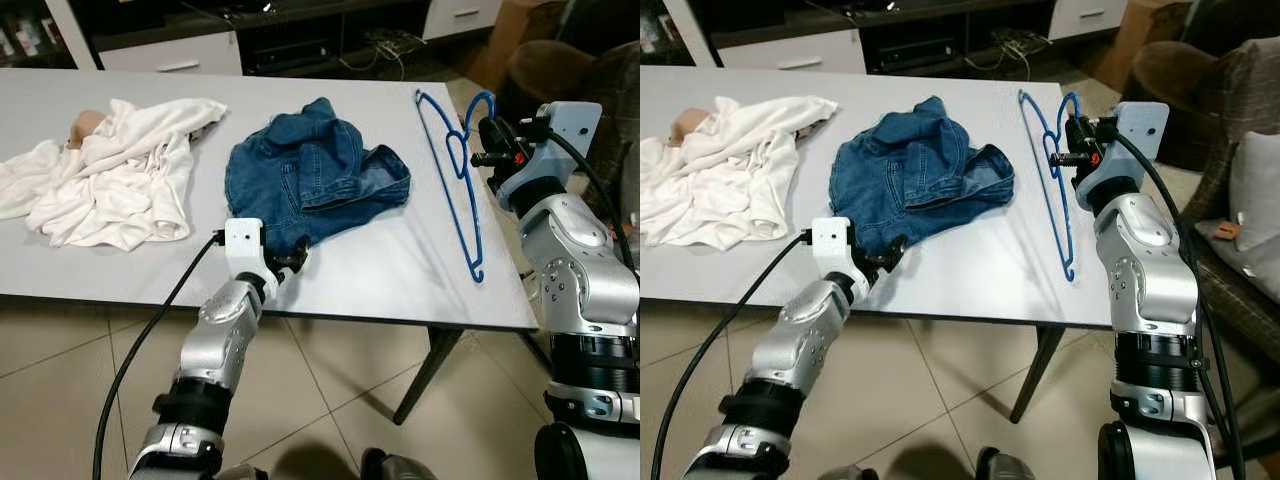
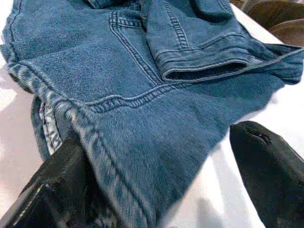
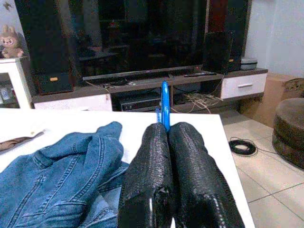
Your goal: Hang hanger
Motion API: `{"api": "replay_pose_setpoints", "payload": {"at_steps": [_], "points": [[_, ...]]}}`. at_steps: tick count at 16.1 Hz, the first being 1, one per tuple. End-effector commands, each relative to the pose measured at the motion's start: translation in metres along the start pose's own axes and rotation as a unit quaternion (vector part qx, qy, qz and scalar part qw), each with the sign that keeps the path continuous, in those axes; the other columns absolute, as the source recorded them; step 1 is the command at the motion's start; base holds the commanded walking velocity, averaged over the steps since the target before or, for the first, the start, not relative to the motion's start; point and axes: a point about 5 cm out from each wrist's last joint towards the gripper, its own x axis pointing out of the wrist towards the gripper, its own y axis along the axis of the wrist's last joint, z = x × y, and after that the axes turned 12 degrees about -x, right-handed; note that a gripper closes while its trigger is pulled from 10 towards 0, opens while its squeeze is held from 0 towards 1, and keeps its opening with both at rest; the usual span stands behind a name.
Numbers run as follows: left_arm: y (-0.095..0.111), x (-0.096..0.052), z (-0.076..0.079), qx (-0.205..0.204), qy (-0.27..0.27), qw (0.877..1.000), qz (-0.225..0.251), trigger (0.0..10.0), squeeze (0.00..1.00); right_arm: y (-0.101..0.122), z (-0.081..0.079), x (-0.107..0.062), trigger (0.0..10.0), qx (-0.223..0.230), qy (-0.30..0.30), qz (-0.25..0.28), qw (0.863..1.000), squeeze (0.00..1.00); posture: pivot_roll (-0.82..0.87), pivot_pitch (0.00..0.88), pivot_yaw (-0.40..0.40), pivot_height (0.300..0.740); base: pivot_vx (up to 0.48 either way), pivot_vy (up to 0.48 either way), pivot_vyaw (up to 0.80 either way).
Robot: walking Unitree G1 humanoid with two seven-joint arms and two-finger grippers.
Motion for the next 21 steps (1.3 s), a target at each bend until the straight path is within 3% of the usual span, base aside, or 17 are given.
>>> {"api": "replay_pose_setpoints", "payload": {"at_steps": [1, 5, 6, 7, 9, 11, 12, 14, 15, 21], "points": [[0.001, 0.003, 0.001, -0.005, -0.002, 1.0, 0.0, 10.0, 0.0, 0.004, 0.001, -0.002, 10.0, -0.001, -0.001, 0.005, 1.0, 0.0, -0.11, 0.041, 0.032, 0.74, 0.0, 0.0, 0.0], [-0.006, 0.007, 0.002, -0.047, 0.001, 0.999, -0.02, 10.0, 0.0, 0.005, 0.0, -0.001, 10.0, -0.001, 0.0, 0.005, 1.0, 0.0, -0.11, 0.042, 0.029, 0.74, 0.0, 0.0, 0.0], [-0.007, 0.008, 0.003, -0.05, -0.004, 0.998, -0.023, 8.8, 0.0, 0.005, 0.0, -0.001, 10.0, -0.001, 0.0, 0.004, 1.0, 0.0, -0.1, 0.042, 0.029, 0.74, 0.0, 0.0, 0.0], [-0.008, 0.007, 0.006, -0.041, -0.021, 0.999, -0.026, 0.0, 0.0, 0.005, 0.0, -0.001, 10.0, -0.002, -0.001, 0.004, 1.0, 0.0, -0.1, 0.041, 0.028, 0.74, 0.0, 0.0, 0.0], [-0.009, 0.006, 0.007, -0.031, -0.039, 0.998, -0.023, 0.0, 0.0, 0.006, 0.0, 0.0, 10.0, -0.002, 0.001, 0.005, 1.0, 0.0, -0.1, 0.041, 0.027, 0.74, 0.0, 0.0, 0.0], [-0.006, 0.006, 0.007, -0.067, -0.042, 0.997, -0.015, 0.0, 0.0, 0.006, -0.001, 0.0, 10.0, -0.002, 0.003, 0.006, 1.0, 0.0, -0.1, 0.041, 0.026, 0.74, 0.0, 0.0, 0.0], [-0.001, 0.005, 0.009, -0.056, -0.06, 0.997, 0.0, 0.0, 0.0, 0.007, 0.0, 0.0, 10.0, -0.003, 0.004, 0.007, 1.0, 0.0, -0.1, 0.042, 0.026, 0.74, 0.0, 0.0, 0.0], [0.011, 0.002, 0.021, 0.012, -0.112, 0.993, 0.038, 0.0, 0.0, 0.007, 0.001, 0.0, 10.0, -0.002, 0.004, 0.006, 1.0, 0.0, -0.1, 0.044, 0.026, 0.74, 0.0, 0.0, 0.0], [0.012, 0.001, 0.025, 0.02, -0.125, 0.991, 0.037, 0.0, 0.0, 0.007, 0.001, 0.0, 10.0, -0.002, 0.003, 0.006, 1.0, 0.0, -0.1, 0.044, 0.027, 0.74, 0.0, 0.0, 0.0], [0.008, 0.0, 0.027, -0.02, -0.137, 0.99, 0.026, 0.0, 0.0, 0.007, 0.001, 0.0, 10.0, 0.004, 0.001, 0.004, 1.0, 0.0, -0.1, 0.041, 0.032, 0.74, 0.0, 0.0, 0.0]]}}
